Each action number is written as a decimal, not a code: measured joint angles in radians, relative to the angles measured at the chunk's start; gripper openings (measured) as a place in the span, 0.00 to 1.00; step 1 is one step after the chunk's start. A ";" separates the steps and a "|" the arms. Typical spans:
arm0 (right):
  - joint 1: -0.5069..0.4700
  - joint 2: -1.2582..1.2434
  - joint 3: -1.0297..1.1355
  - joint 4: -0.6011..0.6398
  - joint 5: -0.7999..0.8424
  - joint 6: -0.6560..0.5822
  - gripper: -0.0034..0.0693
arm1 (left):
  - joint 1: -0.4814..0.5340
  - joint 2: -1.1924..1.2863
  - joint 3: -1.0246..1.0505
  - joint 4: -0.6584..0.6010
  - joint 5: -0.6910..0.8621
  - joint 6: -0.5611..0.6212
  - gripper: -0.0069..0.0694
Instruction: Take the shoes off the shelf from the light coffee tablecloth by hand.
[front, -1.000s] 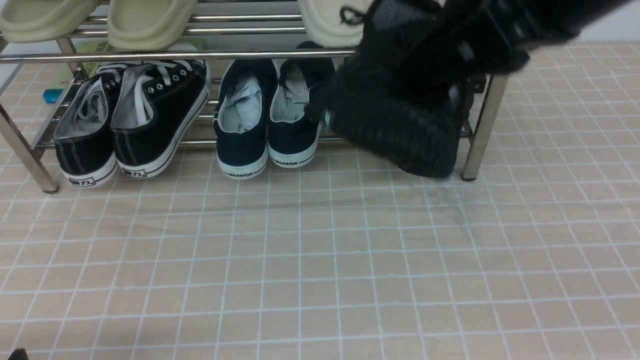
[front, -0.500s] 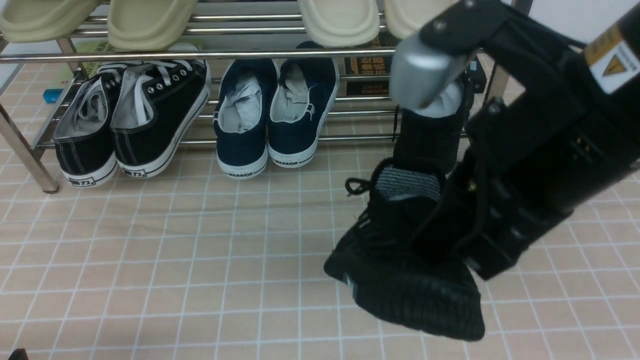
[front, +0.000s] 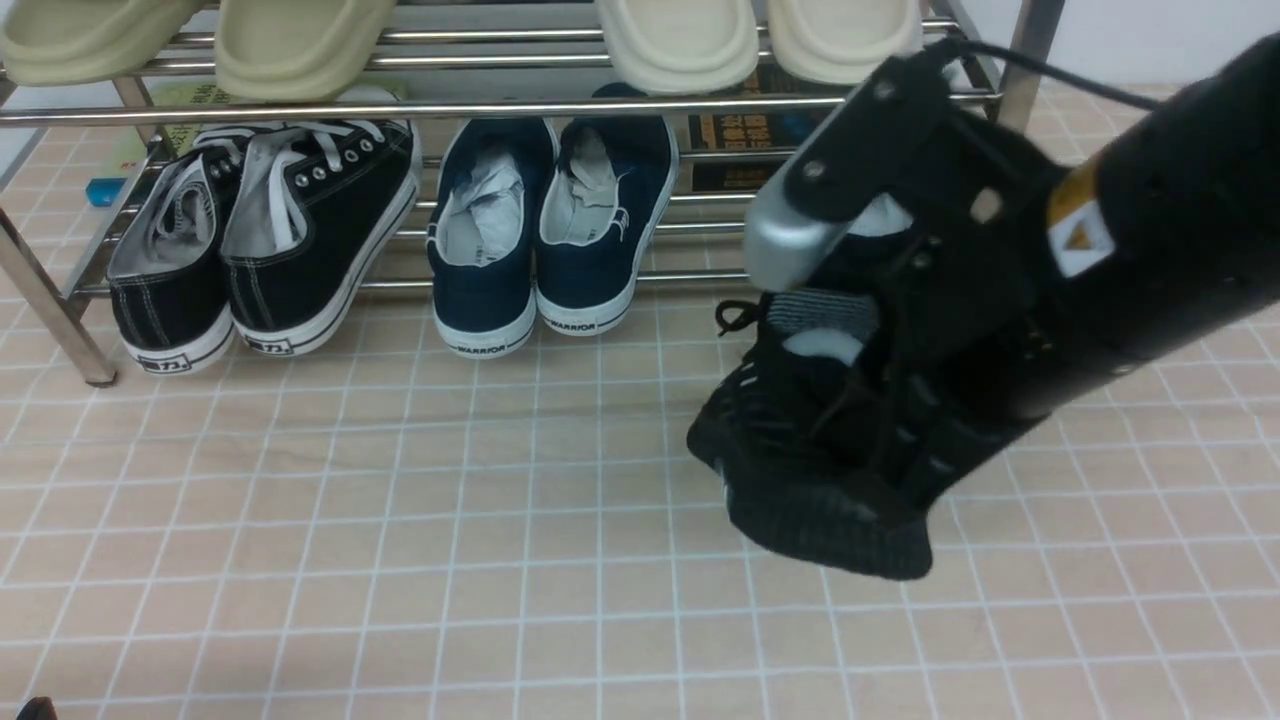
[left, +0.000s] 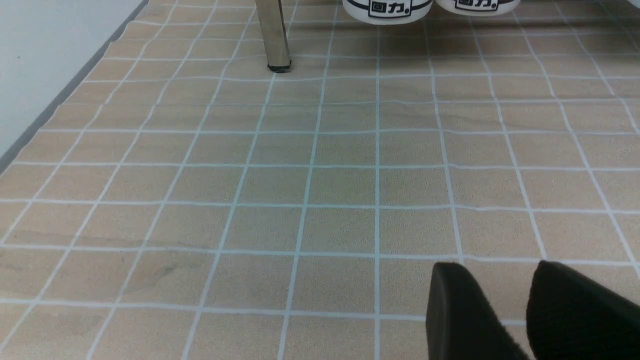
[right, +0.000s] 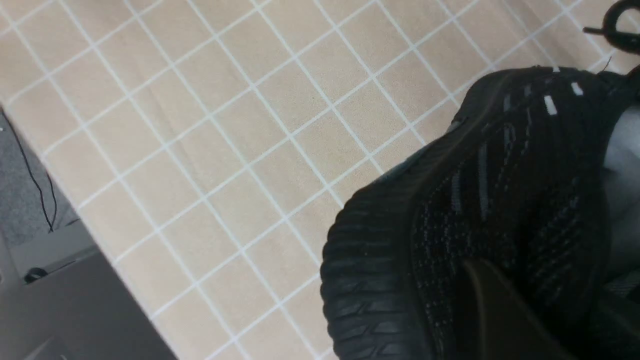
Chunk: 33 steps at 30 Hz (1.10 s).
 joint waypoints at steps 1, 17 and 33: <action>0.000 0.014 0.000 0.000 -0.003 0.000 0.20 | 0.000 0.000 0.000 0.000 0.000 0.000 0.41; 0.001 0.219 0.000 0.145 0.019 0.000 0.21 | 0.000 0.000 0.000 0.000 0.000 0.000 0.41; 0.000 0.223 -0.010 0.015 0.063 -0.007 0.68 | 0.000 0.000 0.000 0.000 0.000 0.000 0.41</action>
